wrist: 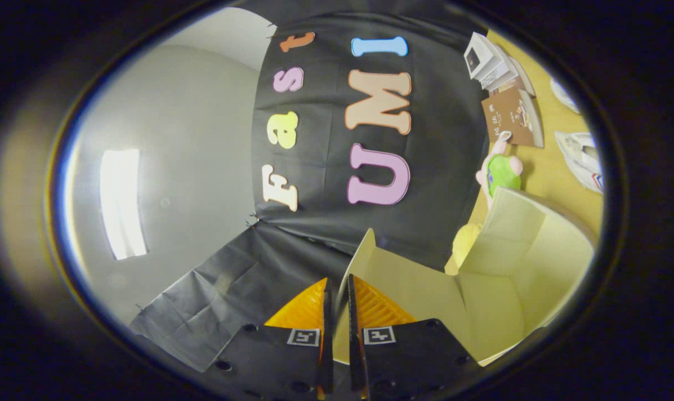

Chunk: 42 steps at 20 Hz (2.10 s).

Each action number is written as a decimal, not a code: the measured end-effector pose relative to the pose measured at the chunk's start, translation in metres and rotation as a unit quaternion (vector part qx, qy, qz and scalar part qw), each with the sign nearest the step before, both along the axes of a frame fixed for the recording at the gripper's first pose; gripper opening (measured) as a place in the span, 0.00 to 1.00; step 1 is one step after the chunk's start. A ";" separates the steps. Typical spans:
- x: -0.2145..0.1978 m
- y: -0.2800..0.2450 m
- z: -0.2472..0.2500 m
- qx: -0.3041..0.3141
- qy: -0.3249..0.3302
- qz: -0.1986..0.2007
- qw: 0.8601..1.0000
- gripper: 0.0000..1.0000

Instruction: Open the storage box then place both shoes into the box .Put the left shoe in first, then the right shoe, with the right side of both shoes facing outward in a uniform manner.

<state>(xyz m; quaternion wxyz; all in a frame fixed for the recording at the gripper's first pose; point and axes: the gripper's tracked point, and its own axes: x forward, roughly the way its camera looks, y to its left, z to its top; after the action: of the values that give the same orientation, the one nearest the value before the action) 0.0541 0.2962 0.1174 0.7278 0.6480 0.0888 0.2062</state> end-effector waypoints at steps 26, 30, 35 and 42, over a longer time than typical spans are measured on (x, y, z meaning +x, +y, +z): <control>-0.022 0.118 -0.131 -0.363 0.029 0.137 0.921 0.99; -0.007 0.062 -0.125 -0.461 0.012 0.083 0.884 0.99; 0.008 -0.028 -0.115 -0.559 0.031 0.007 0.829 1.00; 0.009 -0.132 -0.099 -0.623 0.060 -0.071 0.777 1.00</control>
<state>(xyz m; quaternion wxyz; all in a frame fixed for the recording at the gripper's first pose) 0.0628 0.1639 0.0181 0.9783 0.0688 0.1948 0.0143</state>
